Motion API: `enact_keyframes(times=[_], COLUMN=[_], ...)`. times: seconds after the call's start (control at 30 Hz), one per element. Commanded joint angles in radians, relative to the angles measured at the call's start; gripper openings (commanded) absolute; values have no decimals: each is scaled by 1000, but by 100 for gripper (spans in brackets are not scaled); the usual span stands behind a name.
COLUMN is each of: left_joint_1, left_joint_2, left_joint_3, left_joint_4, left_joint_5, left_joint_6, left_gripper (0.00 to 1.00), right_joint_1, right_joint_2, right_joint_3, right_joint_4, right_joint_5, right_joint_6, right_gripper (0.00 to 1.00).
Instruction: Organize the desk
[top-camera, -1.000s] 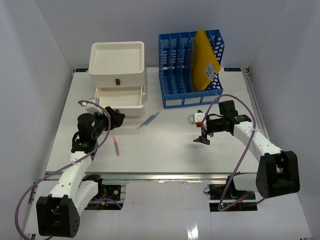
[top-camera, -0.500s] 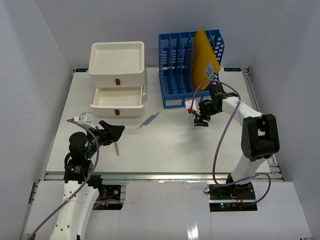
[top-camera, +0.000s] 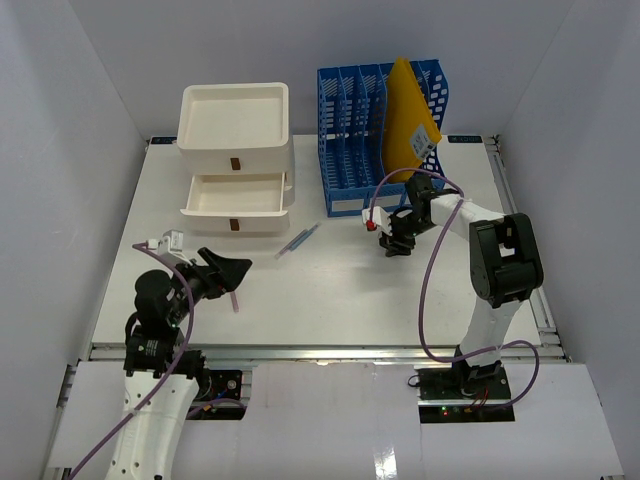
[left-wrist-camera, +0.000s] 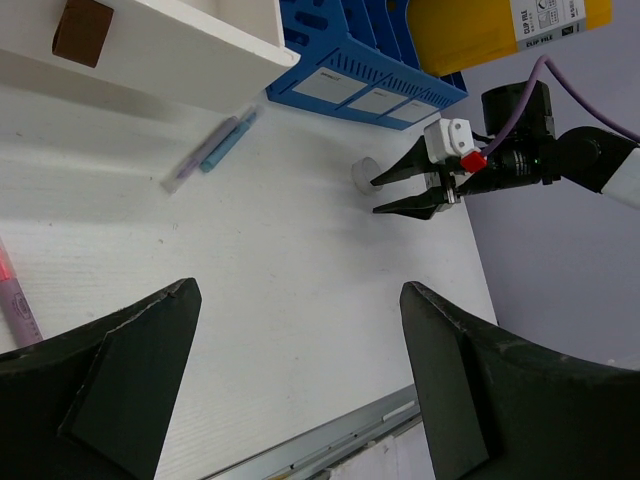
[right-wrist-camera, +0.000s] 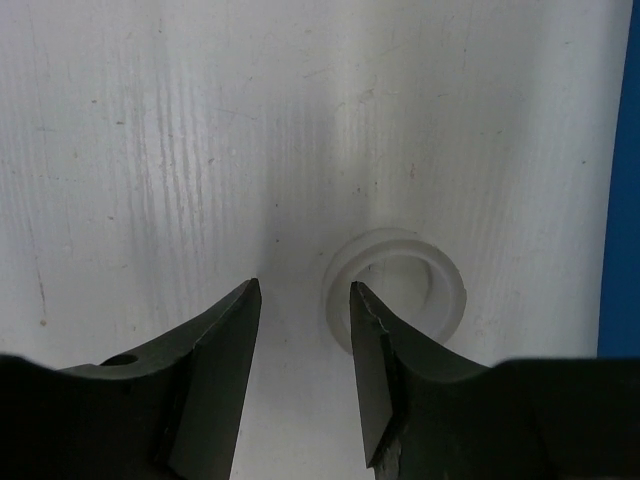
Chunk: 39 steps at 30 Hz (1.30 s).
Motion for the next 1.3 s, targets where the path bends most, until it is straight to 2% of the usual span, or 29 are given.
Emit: enact_keyframes(times=[0.0,0.17,0.3,0.47,0.67,0.77,0.9,1.03,1.13,1.27], left_joint_1=[3,3,3,3,3,3,3,3,3,1], left_joint_2=[-14,-23,-20,-19,-17,-11,7,13,9,-2], left_joint_3=[34,30,28,14,-24,-31,-39,-53,-65,-75], left_joint_4=[-18,-18,-19,-29,-72,-77,-85,-89,-94,-97], left_joint_5=[25,28,32,26,26,33,51,80,95,123], left_joint_6=[-5,-7,-8,-35,-101,-124,-144,-161,-163,-168], left_gripper=[92,93,93,93,93,93,93,93,92,90], right_joint_1=[13,16,24,49,126,228,400,555,614,637], right_joint_2=[31,42,49,36,-91,-166,-198,-122,10,219], right_joint_3=[-2,-11,-27,-56,-100,-55,155,399,603,954], right_joint_4=[62,67,67,67,18,-61,-122,-119,-72,-2], right_joint_5=[35,47,59,77,67,25,-9,27,82,153], right_joint_6=[42,41,38,60,95,124,190,275,381,508], right_gripper=[47,46,38,9,8,8,8,8,8,8])
